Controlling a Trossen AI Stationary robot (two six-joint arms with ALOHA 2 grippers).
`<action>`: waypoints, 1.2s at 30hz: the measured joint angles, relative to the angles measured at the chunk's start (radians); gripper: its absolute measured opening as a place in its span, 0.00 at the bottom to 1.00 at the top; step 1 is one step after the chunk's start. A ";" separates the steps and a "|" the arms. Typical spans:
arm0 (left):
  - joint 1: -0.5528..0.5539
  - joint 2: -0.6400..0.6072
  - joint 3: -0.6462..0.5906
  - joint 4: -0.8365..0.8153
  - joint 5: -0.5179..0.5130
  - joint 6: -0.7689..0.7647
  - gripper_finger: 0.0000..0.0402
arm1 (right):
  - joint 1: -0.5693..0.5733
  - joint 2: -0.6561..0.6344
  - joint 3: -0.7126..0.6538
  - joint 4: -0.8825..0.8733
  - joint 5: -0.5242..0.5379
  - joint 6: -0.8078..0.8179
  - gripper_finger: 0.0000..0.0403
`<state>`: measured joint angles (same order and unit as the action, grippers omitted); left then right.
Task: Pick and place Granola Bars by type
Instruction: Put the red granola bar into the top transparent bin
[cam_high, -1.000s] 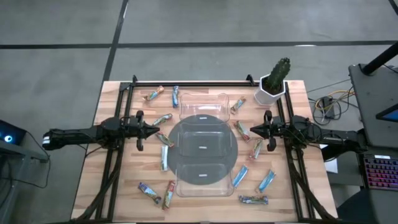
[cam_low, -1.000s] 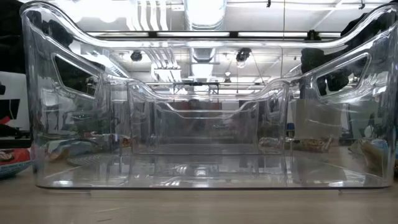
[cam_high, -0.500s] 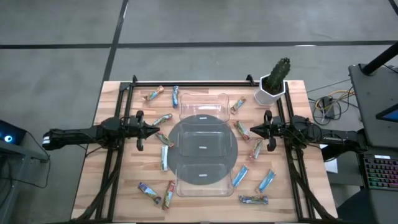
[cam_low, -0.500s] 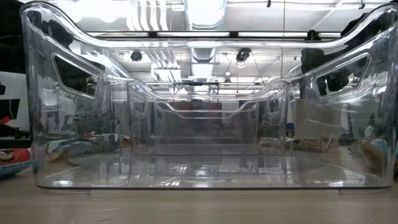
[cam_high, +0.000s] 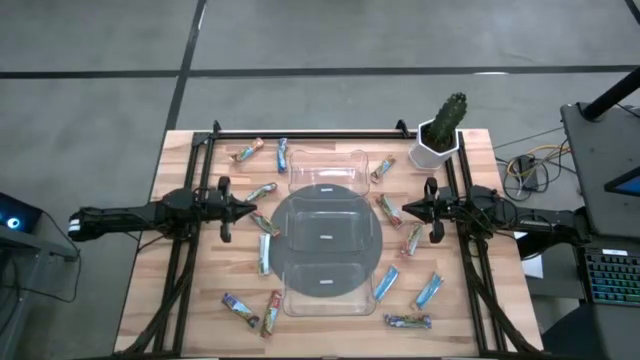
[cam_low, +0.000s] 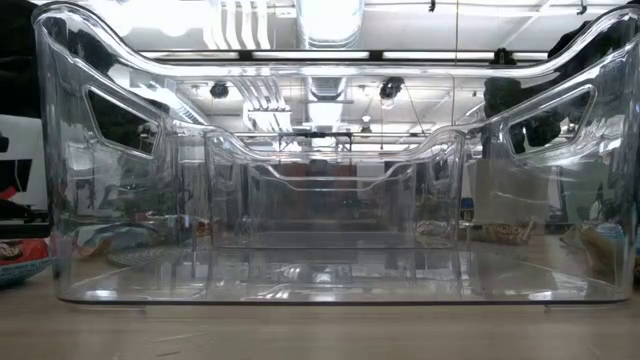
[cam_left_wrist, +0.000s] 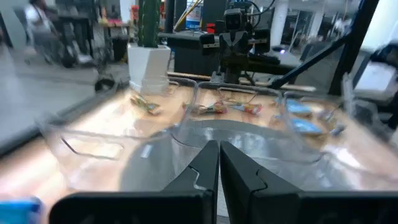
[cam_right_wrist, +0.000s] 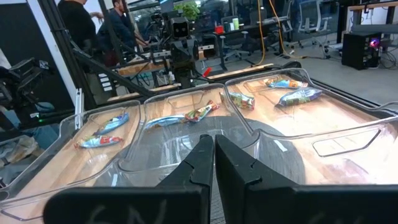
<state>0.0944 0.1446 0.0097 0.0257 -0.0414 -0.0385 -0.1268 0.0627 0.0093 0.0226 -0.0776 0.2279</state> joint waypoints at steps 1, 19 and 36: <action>0.000 0.000 0.000 0.000 -0.003 0.026 0.00 | 0.000 0.000 0.000 0.003 0.000 0.001 0.02; 0.002 0.014 0.000 0.024 -0.094 -0.089 0.00 | 0.000 0.000 0.000 0.017 0.055 -0.018 0.02; 0.001 0.059 0.053 0.452 -0.088 -0.251 0.00 | 0.000 0.000 0.000 0.401 0.082 -0.039 0.02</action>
<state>0.0952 0.2034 0.0627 0.4775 -0.1294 -0.2895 -0.1272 0.0628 0.0093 0.4233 0.0048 0.1890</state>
